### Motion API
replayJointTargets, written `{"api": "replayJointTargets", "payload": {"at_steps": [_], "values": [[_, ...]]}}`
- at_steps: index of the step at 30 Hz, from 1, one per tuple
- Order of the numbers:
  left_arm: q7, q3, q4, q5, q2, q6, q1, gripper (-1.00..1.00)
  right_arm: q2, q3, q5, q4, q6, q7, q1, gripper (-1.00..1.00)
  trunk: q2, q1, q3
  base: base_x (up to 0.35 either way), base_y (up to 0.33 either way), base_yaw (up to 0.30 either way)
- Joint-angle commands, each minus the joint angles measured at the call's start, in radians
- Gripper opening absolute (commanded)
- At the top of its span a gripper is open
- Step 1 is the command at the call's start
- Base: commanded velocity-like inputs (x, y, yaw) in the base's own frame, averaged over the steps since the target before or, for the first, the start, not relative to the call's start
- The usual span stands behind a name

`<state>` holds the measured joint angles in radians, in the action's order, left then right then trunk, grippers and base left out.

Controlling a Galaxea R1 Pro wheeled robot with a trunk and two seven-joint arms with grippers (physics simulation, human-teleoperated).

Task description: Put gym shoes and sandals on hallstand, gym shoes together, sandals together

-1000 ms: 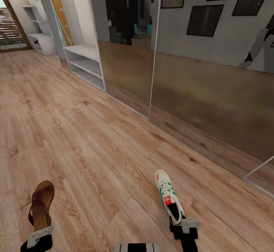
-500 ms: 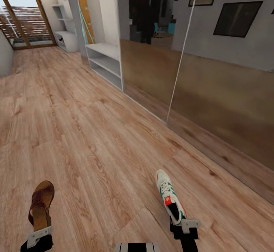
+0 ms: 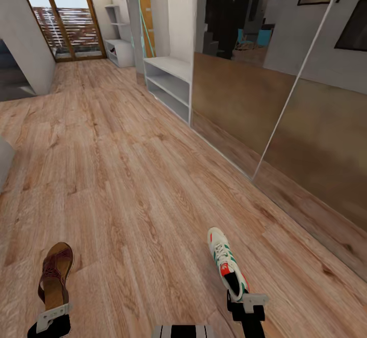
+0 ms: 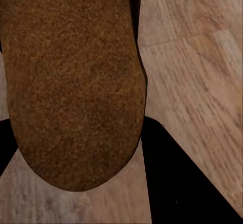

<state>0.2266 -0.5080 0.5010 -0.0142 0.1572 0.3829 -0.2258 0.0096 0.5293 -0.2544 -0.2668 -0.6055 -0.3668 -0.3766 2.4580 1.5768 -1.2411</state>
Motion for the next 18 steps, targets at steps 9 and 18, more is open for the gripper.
{"api": "replayJointTargets", "payload": {"at_steps": [9,18], "values": [[0.008,-0.007,-0.001,-0.004,-0.001,0.002,-0.001,-1.00,0.001,0.011,-0.006,0.001,-0.003,-0.008,-0.001,-1.00,0.000,0.000,-0.001,0.312,0.103,0.278],[0.008,-0.007,-0.001,-0.004,-0.001,0.002,-0.001,-1.00,0.001,0.011,-0.006,0.001,-0.003,-0.008,-0.001,-1.00,0.000,0.000,0.006,0.320,0.061,0.248]]}}
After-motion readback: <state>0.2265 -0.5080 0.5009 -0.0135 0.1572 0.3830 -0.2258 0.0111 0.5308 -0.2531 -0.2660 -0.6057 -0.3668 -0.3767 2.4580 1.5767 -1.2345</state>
